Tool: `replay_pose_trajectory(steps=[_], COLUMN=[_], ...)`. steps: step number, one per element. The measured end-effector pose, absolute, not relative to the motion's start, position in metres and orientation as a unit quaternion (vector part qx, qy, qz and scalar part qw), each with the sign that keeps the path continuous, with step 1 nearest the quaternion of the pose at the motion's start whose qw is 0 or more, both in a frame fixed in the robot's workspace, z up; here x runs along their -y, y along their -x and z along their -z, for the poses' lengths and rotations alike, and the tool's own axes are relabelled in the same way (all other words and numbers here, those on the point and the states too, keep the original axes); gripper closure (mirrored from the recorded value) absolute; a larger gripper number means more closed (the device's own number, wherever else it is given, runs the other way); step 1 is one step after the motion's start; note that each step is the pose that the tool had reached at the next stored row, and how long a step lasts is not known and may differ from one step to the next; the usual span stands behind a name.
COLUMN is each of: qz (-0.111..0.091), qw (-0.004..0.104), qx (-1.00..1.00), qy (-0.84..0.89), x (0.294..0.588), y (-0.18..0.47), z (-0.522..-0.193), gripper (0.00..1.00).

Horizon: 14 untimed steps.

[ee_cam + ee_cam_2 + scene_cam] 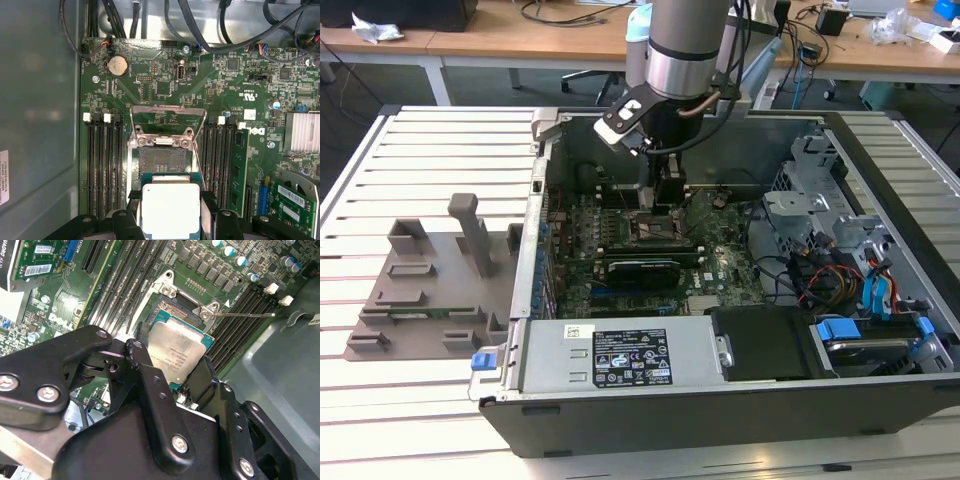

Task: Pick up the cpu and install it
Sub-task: 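Place the cpu into insertion slot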

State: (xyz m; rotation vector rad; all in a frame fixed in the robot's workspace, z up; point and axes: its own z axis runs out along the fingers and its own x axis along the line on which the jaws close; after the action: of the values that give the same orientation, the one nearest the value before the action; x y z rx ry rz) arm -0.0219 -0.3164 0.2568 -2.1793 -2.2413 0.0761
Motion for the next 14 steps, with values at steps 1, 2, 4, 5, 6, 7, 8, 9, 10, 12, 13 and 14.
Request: replay_pose_trajectory(steps=[1, 2, 4, 5, 6, 7, 8, 9, 10, 12, 13, 14], qz=[-0.024, -0.024, -0.024, -0.024, -0.024, -0.024, -0.024, -0.024, -0.024, -0.024, -0.024, -0.024], qw=[0.007, 0.007, 0.007, 0.007, 0.007, 0.007, 0.007, 0.007, 0.007, 0.007, 0.007, 0.007], qx=[0.717, 0.717, 0.717, 0.717, 0.717, 0.717, 0.717, 0.717, 0.717, 0.717, 0.717, 0.717], qy=[0.697, 0.697, 0.697, 0.697, 0.697, 0.697, 0.697, 0.697, 0.697, 0.697, 0.697, 0.697], x=[0.316, 0.316, 0.316, 0.316, 0.316, 0.316, 0.316, 0.316, 0.316, 0.316, 0.316, 0.316], y=[0.022, 0.022, 0.022, 0.022, 0.022, 0.022, 0.022, 0.022, 0.022, 0.022, 0.022, 0.022], z=[-0.256, -0.255, -0.252, -0.252, -0.251, -0.25, -0.249, -0.249, -0.247, -0.245, -0.244, -0.243], gripper=[0.45, 0.45, 0.45, 0.45, 0.45, 0.45, 0.45, 0.45, 0.45, 0.45, 0.45, 0.45])
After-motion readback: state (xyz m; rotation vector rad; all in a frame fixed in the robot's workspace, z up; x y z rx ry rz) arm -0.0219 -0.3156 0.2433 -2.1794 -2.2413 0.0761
